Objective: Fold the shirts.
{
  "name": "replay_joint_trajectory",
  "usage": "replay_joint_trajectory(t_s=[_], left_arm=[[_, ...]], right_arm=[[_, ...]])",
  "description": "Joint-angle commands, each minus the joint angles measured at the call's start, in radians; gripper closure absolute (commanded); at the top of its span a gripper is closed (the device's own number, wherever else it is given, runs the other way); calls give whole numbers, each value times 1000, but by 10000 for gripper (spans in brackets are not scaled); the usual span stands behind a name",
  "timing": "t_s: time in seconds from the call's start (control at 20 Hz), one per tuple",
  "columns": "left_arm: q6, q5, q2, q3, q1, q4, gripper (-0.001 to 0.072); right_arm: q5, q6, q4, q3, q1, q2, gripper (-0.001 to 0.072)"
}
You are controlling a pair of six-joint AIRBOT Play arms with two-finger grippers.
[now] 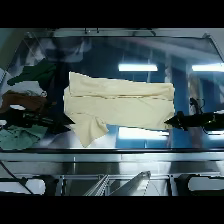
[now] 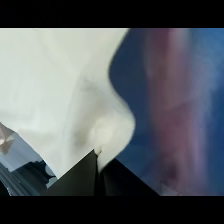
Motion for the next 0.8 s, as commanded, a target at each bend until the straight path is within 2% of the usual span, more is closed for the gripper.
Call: replay_joint_trajectory(t_s=[0.0,0.05,0.15,0.2,0.25,0.3,0.5,0.6,0.65,0.75], left_arm=[[-48,50,-60,28,-136,31,162],[-48,39,-80,53,-162,32,227],[-51,-6,-104,92,-197,35,235],[-50,-32,-104,103,-203,37,368],[-42,-50,-95,114,-201,43,562],[-38,-62,-81,125,-192,42,705],[-23,-109,11,187,-137,9,684],[31,-180,56,222,-111,-109,683],[47,-195,80,244,-96,-171,684],[43,-214,100,309,-69,-186,683]], right_arm=[[13,-3,8,1,1,0,691],[21,-3,8,1,1,0,691],[37,-3,7,1,1,0,691],[46,-3,7,1,-2,0,691],[58,-3,8,2,-10,0,691],[69,-3,7,2,-18,0,691],[172,-4,8,23,-71,1,692],[260,-8,22,59,-103,13,692],[304,-19,53,80,-118,24,692],[395,-29,156,139,-160,43,692]])
